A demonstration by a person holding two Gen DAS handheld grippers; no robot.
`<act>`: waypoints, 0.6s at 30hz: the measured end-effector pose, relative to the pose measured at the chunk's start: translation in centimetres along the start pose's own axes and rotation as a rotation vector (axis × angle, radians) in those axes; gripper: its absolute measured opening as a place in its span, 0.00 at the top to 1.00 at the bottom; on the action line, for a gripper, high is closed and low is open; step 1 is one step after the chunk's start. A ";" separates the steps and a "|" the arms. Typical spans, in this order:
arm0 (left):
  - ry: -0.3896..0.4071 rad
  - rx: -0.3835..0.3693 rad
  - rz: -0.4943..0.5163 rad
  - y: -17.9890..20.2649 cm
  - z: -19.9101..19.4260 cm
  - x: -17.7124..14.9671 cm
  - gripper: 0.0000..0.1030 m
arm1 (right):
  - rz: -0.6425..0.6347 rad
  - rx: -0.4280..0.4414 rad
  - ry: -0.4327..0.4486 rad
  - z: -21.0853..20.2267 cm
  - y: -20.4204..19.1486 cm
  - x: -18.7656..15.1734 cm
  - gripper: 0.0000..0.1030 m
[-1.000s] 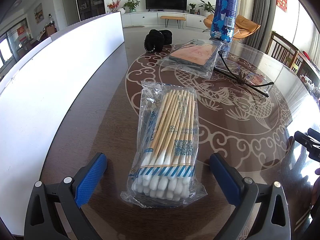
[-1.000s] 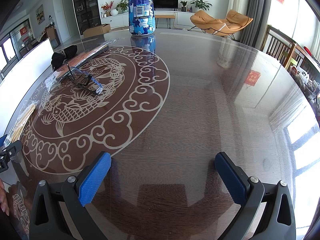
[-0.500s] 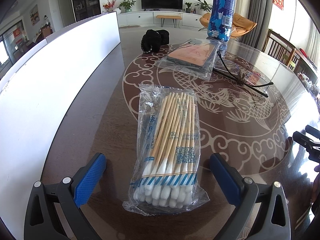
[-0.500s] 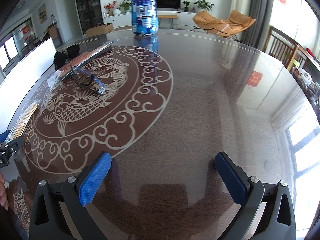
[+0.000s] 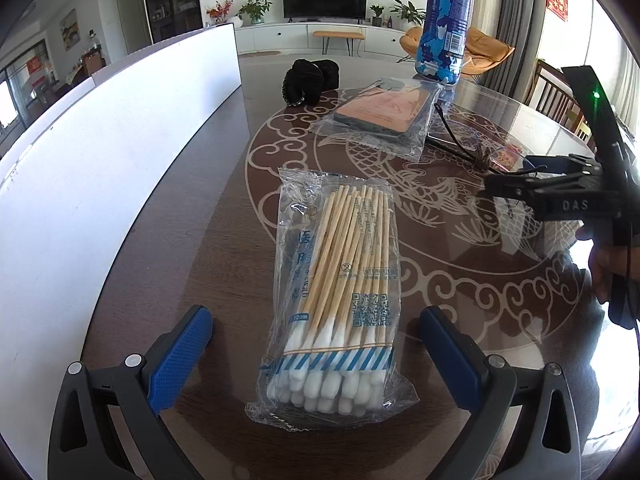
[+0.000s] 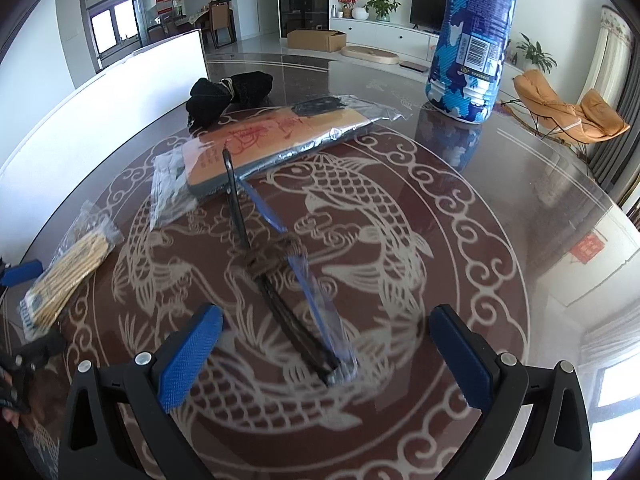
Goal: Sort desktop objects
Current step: 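Close the right tool on the eyeglasses with the brown cord and lift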
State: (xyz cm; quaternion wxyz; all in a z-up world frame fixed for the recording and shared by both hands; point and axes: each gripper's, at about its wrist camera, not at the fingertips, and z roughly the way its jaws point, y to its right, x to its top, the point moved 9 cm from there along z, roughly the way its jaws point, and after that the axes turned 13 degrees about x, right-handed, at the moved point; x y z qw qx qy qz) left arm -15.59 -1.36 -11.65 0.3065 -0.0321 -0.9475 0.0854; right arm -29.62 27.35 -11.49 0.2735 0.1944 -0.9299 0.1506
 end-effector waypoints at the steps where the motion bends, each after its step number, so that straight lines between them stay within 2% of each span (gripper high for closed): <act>1: 0.000 0.000 0.000 0.0 0.0 0.0 0.00 | -0.005 0.002 0.007 0.1 -0.3 0.4 0.09; 2: 0.000 0.000 0.000 0.0 0.0 0.0 0.00 | -0.009 0.001 0.019 0.0 -0.6 0.8 0.18; 4: 0.000 0.000 0.000 0.0 0.0 0.0 0.00 | -0.002 -0.007 0.029 -0.3 -0.9 0.9 0.54; 6: 0.000 0.001 0.000 0.0 0.0 0.0 0.00 | -0.004 -0.014 0.030 -0.7 -1.4 0.3 0.67; 11: 0.000 0.002 0.000 0.0 0.0 0.0 0.00 | 0.088 -0.052 0.049 -4.0 -2.1 -4.3 0.69; 13: 0.000 0.004 -0.001 -0.1 0.0 0.0 0.00 | 0.116 -0.041 0.067 -5.4 -3.2 -6.6 0.69; 16: 0.000 0.004 -0.001 -0.1 -0.1 0.0 0.00 | 0.114 -0.005 0.102 -7.0 -5.4 -9.2 0.70; 18: 0.000 0.004 -0.001 -0.1 -0.1 0.0 0.00 | 0.107 -0.028 0.110 -7.4 -5.9 -10.0 0.68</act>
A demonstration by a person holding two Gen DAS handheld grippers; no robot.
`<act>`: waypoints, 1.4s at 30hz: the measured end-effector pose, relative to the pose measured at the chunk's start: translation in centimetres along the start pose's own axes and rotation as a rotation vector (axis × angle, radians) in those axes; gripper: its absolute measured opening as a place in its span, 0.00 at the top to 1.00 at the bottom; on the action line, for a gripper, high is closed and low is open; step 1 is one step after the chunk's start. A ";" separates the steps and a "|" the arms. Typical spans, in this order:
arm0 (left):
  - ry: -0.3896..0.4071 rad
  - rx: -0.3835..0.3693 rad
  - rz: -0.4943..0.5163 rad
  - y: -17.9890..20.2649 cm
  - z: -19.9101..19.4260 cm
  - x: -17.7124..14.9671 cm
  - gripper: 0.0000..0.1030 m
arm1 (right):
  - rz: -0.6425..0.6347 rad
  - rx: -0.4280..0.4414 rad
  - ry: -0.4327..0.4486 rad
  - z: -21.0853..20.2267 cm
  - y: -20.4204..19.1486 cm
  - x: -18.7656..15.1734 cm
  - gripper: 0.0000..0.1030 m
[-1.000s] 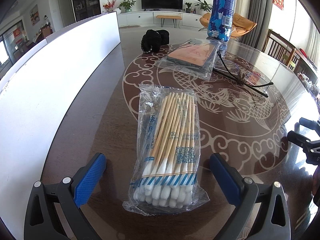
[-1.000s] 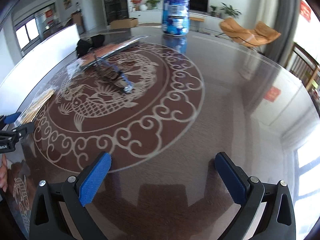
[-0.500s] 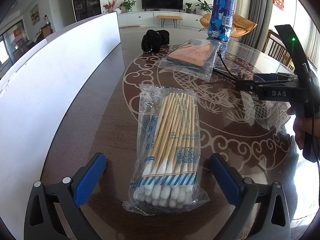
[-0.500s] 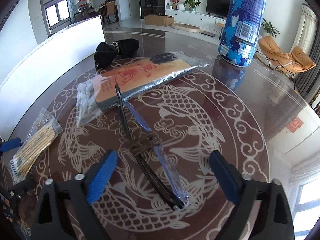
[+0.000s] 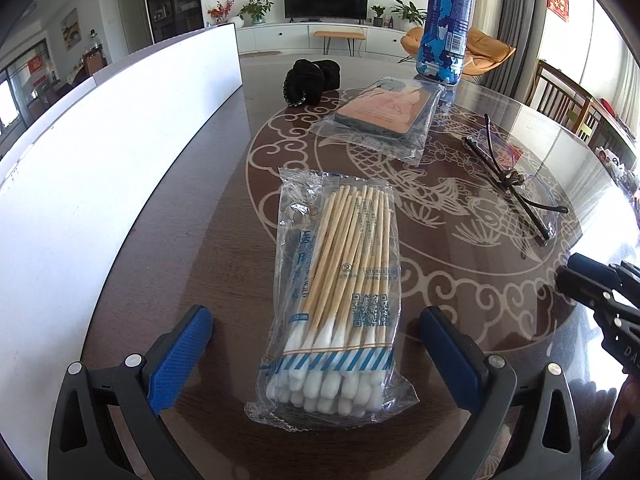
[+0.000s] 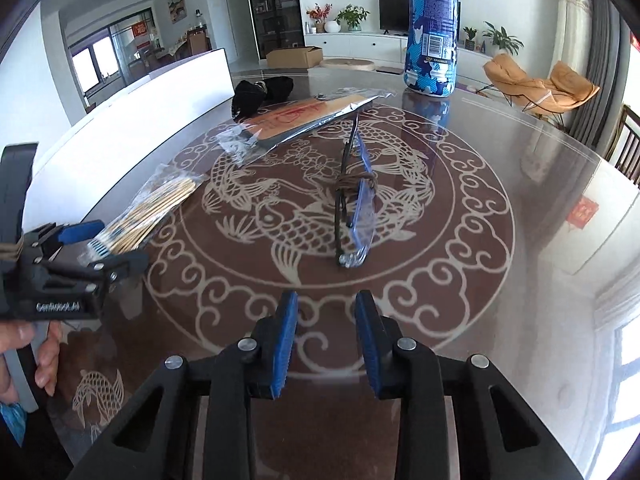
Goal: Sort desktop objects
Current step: 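Close the right tool on the eyeglasses with the brown cord and lift, then lower the eyeglasses onto the table and open the right tool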
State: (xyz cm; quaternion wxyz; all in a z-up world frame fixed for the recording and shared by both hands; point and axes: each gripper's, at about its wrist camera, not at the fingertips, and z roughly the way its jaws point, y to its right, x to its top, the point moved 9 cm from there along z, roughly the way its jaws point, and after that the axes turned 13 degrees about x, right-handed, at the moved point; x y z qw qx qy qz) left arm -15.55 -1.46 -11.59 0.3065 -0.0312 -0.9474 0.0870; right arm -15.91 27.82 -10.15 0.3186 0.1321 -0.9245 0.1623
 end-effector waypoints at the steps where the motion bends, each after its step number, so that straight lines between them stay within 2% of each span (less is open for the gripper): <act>1: 0.000 0.001 0.001 0.0 0.0 0.0 0.00 | 0.003 -0.010 0.007 -0.1 0.1 0.0 0.62; 2: 0.001 0.001 0.000 0.0 0.0 0.0 0.00 | 0.010 -0.018 0.009 -0.2 0.3 0.0 0.56; 3: 0.001 0.000 0.000 0.0 0.0 0.0 0.00 | 0.024 -0.022 0.006 0.0 0.6 0.0 0.42; 4: 0.001 -0.001 0.000 0.0 0.0 0.0 0.00 | 0.041 -0.016 0.004 0.1 0.9 0.1 0.36; 6: 0.001 0.000 0.000 0.0 0.0 0.0 0.00 | 0.052 -0.006 0.011 0.2 1.3 0.7 0.36; 9: 0.001 0.001 -0.001 0.0 0.0 0.0 0.00 | 0.036 -0.013 -0.024 1.4 1.5 2.0 0.36; 16: 0.001 0.001 -0.001 -0.1 -0.1 0.1 0.00 | 0.057 -0.029 -0.086 6.0 2.8 7.3 0.36; 17: 0.001 0.001 -0.002 0.0 -0.1 0.0 0.00 | 0.059 -0.028 -0.086 6.3 2.9 7.7 0.37; 18: 0.001 0.000 -0.002 -0.1 -0.1 0.0 0.00 | 0.052 -0.040 -0.083 6.4 3.0 8.1 0.51; 19: 0.001 0.001 -0.002 0.0 -0.1 0.0 0.00 | 0.045 -0.051 -0.086 6.4 3.1 8.2 0.72; 22: 0.001 0.001 -0.002 0.0 0.0 0.0 0.00 | 0.046 -0.019 -0.085 5.7 2.5 7.3 0.72; 26: 0.001 0.001 -0.003 0.0 0.0 0.0 0.00 | 0.025 -0.011 -0.085 3.1 1.1 3.7 0.72; 30: 0.001 0.002 -0.003 0.0 0.0 0.0 0.00 | -0.019 -0.052 -0.057 0.2 -0.1 -0.2 0.71; 32: 0.001 0.002 -0.003 0.0 0.0 0.0 0.00 | -0.022 -0.079 -0.030 -0.4 -0.1 -0.9 0.69; 35: 0.002 0.002 -0.003 0.0 -0.1 0.0 0.00 | 0.018 -0.082 -0.010 -0.6 0.6 -1.0 0.55; 36: 0.002 0.002 -0.004 0.0 -0.1 0.0 0.00 | 0.028 -0.074 -0.004 -0.6 0.8 -1.0 0.46; 42: 0.003 0.004 -0.006 0.0 -0.1 -0.1 0.00 | 0.018 -0.077 -0.022 -0.4 0.7 -1.1 0.28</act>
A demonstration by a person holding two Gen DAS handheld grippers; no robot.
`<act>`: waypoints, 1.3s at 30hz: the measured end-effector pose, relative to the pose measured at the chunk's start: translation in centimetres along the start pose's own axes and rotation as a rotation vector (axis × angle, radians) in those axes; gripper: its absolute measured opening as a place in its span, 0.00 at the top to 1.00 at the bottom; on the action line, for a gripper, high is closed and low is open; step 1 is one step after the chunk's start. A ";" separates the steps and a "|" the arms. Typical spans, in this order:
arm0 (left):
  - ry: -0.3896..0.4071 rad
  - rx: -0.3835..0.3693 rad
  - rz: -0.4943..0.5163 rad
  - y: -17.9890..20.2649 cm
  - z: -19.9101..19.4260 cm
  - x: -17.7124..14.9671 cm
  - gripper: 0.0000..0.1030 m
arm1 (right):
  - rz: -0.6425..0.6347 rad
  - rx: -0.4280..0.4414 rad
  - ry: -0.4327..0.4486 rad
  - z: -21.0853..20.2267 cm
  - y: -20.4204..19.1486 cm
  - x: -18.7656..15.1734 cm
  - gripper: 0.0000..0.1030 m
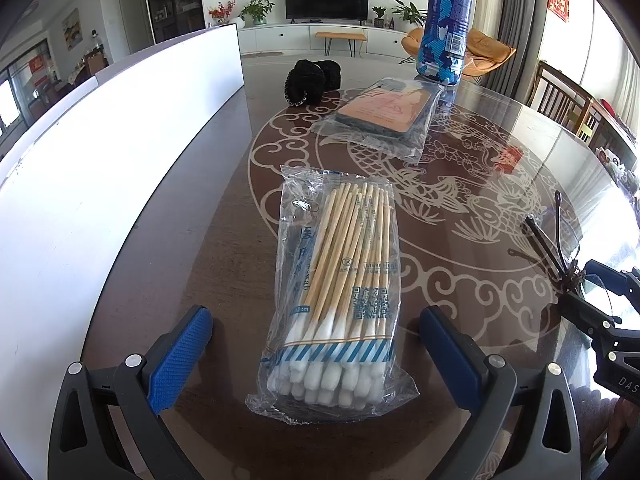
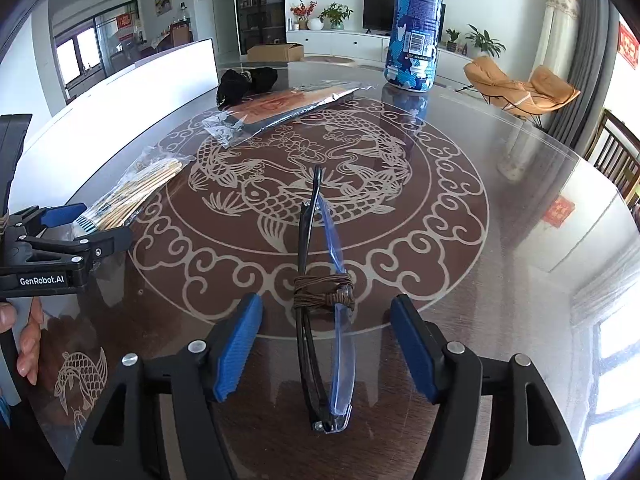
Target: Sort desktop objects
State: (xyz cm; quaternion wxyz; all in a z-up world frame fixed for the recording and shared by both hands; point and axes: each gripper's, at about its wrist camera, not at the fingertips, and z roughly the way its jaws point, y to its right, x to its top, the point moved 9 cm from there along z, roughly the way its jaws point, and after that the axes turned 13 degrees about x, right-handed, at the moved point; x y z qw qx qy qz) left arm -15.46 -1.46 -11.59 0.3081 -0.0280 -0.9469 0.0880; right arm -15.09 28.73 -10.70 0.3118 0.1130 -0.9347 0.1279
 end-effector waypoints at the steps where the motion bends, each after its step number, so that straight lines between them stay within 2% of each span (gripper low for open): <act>1: 0.000 0.000 0.000 0.0 0.0 0.0 0.00 | 0.007 0.001 -0.001 0.0 0.1 0.0 0.25; 15: 0.000 0.000 0.000 0.0 0.0 0.0 0.00 | -0.002 0.005 -0.013 0.4 -0.1 -0.1 0.16; 39: 0.001 0.001 -0.001 0.0 0.0 0.0 0.00 | -0.002 0.004 -0.014 0.4 0.0 -0.2 0.15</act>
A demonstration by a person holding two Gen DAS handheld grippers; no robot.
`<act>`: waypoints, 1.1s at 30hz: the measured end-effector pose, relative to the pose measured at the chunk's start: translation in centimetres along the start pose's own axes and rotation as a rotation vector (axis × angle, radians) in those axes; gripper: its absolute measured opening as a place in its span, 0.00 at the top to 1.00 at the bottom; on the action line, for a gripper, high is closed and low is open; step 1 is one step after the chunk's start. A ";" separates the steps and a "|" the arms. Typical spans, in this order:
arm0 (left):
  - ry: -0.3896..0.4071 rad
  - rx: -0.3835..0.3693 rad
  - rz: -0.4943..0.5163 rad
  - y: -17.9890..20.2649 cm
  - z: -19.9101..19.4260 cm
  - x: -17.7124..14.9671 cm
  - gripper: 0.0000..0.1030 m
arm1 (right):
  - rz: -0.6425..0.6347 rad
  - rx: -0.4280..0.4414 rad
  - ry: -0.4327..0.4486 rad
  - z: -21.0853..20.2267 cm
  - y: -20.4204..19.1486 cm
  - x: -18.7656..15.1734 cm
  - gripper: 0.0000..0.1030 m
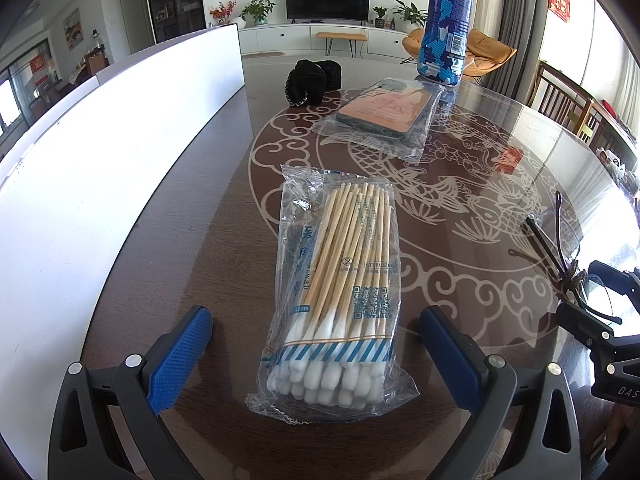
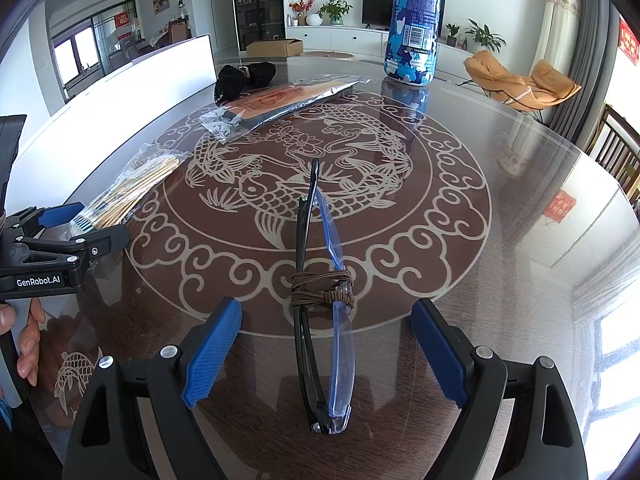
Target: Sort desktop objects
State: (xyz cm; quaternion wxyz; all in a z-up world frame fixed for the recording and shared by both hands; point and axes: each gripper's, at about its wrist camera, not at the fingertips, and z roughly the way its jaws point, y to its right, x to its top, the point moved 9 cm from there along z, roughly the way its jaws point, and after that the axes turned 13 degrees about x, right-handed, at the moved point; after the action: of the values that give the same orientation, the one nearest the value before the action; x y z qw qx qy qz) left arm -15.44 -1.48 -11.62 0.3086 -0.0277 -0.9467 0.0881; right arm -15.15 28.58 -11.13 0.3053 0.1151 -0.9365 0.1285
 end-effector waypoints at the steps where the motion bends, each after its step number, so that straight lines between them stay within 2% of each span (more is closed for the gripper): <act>1: 0.000 0.000 0.000 0.0 0.0 0.0 0.00 | 0.000 0.000 0.000 0.0 0.0 0.0 0.15; 18: 0.000 0.000 0.000 0.0 0.0 0.0 0.00 | 0.000 0.002 0.000 0.1 0.0 0.0 0.15; 22: -0.005 -0.005 0.008 0.0 0.0 0.0 0.00 | 0.000 0.020 -0.005 0.2 -0.1 -0.1 0.10; 24: -0.034 -0.024 0.049 0.2 0.3 0.2 0.00 | -0.005 0.042 -0.011 0.2 -0.2 0.0 0.08; 28: -0.148 -0.056 0.136 0.8 0.9 0.6 0.00 | 0.000 0.083 -0.089 0.8 0.1 0.8 0.09; 30: -0.136 -0.079 0.186 1.7 0.4 0.9 0.12 | 0.011 0.118 -0.144 1.1 0.3 1.3 0.11; 32: -0.114 -0.102 0.237 2.6 -0.4 1.2 0.52 | -0.023 0.140 -0.211 1.3 0.0 1.5 0.17; 33: -0.112 -0.105 0.252 2.9 -0.7 1.3 0.64 | -0.055 0.134 -0.240 1.4 -0.2 1.6 0.29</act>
State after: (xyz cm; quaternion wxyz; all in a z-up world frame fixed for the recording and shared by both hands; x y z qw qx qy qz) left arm -16.07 1.58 -10.84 0.2398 -0.1573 -0.9548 0.0780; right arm -17.09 27.75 -11.20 0.1863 0.1754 -0.9520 0.1678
